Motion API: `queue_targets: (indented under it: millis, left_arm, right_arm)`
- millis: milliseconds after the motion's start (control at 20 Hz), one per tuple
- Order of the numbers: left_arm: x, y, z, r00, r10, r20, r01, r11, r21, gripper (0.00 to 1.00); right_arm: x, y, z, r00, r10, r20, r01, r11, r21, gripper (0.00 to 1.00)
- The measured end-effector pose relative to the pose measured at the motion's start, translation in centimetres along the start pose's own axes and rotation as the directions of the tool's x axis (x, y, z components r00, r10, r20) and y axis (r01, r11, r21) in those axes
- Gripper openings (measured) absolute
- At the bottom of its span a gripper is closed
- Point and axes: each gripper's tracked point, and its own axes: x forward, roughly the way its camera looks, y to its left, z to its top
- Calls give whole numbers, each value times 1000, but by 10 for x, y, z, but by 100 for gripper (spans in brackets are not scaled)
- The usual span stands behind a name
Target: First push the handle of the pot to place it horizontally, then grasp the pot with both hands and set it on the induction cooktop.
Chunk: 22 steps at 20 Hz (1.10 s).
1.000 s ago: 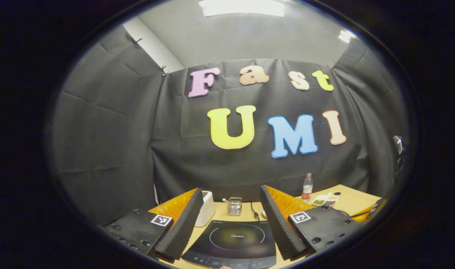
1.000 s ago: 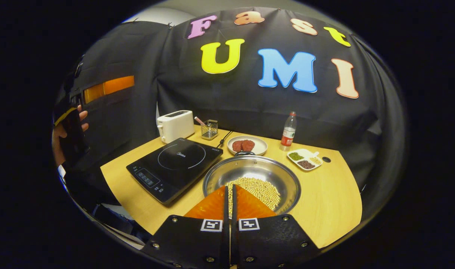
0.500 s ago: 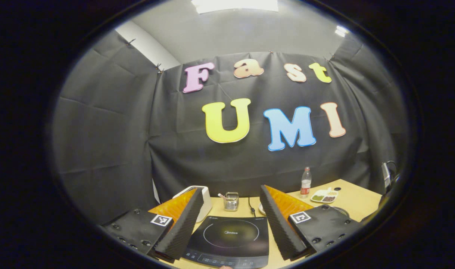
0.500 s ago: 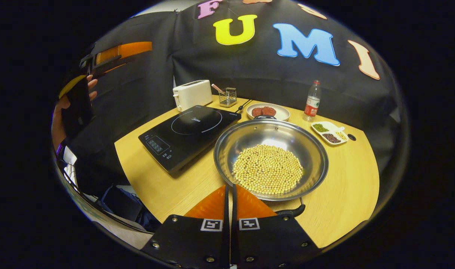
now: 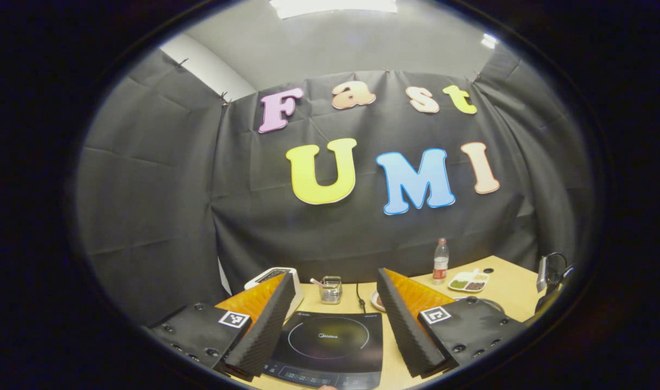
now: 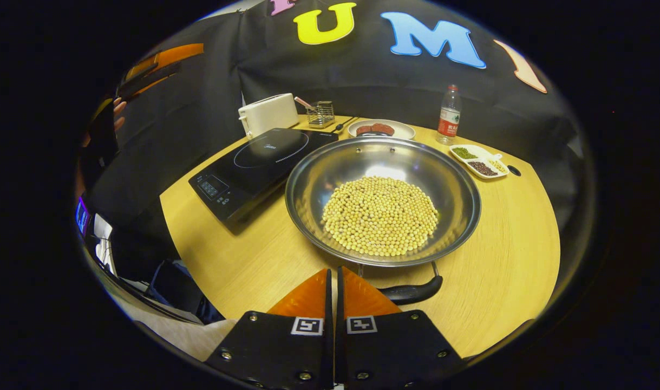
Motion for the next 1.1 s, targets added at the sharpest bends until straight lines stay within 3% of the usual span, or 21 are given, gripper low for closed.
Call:
queue_targets:
  millis: [250,400,950,1050,1100]
  left_arm:
    - [7,-15,3,1000,-6,4,6,1000,0,100]
    - [12,-24,3,1000,-12,6,12,1000,-8,92]
    - [19,-43,-5,1000,1,-9,-1,1000,-13,100]
    - [19,-44,-6,1000,9,-13,-9,1000,-15,92]
    - [20,-45,-7,1000,13,-16,-13,1000,-15,93]
  right_arm:
    - [-5,-14,-2,1000,-20,0,20,999,24,1]
    - [-8,-29,-3,999,-45,-2,45,998,51,1]
    - [-14,-85,1,992,-124,-9,125,989,81,1]
    - [-13,-96,2,990,-138,-9,138,986,92,1]
    - [-13,-101,3,990,-143,-9,144,985,97,1]
